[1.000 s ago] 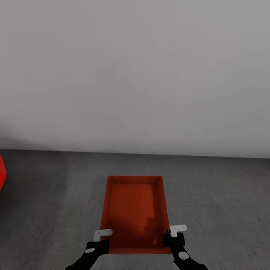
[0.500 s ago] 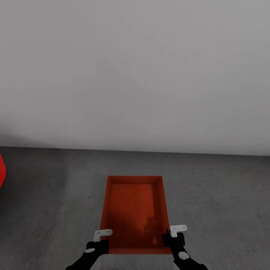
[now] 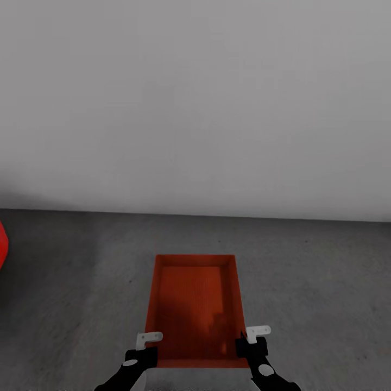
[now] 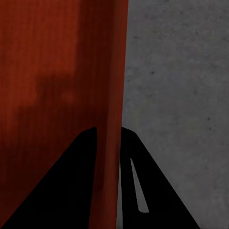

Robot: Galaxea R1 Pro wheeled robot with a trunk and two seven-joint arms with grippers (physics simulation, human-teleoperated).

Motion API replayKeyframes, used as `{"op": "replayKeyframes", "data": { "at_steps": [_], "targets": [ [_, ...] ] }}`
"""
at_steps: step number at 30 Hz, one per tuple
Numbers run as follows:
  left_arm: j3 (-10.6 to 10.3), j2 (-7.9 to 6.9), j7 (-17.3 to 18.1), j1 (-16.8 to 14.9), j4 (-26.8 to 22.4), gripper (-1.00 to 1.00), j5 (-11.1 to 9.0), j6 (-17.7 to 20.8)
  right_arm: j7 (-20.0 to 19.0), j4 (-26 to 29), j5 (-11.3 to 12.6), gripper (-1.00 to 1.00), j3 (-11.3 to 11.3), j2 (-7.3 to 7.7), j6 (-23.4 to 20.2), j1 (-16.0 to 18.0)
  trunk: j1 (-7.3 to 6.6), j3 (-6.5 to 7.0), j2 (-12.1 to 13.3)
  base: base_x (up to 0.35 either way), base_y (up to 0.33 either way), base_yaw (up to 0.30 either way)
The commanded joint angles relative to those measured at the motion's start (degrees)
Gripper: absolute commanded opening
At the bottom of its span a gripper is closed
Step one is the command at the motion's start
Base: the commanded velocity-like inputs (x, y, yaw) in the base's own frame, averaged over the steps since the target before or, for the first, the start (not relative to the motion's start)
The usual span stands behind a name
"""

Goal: Move the two storage containers from the living room to the garage. In the garage, place one container on the floor and stack the other container on top of it (either order is fine).

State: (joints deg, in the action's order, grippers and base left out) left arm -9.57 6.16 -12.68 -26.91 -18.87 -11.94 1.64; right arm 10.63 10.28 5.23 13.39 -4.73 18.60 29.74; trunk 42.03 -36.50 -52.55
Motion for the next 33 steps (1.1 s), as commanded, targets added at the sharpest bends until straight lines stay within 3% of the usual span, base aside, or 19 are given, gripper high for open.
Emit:
{"op": "replayKeyframes", "data": {
  "at_steps": [1,14,33],
  "targets": [
    [0.82,-0.10,-1.94,0.00,0.06,-1.00,-0.63,0.21,2.64,0.09,0.50,-1.00,-1.00,0.69,4.69,0.06,0.00,-0.14,-0.03,0.000,0.000,0.000],
    [0.85,-0.10,-1.93,0.00,0.06,-1.00,-0.63,0.25,2.56,0.09,0.36,-1.00,-1.00,0.65,4.76,0.06,0.00,-1.32,-0.03,0.000,0.000,0.000],
    [0.83,-0.10,-1.93,0.01,0.06,-1.00,-0.63,0.21,2.55,0.09,0.54,-1.00,-1.00,0.69,4.85,0.06,0.00,-1.40,-0.03,0.000,0.000,0.000]
  ]
}}
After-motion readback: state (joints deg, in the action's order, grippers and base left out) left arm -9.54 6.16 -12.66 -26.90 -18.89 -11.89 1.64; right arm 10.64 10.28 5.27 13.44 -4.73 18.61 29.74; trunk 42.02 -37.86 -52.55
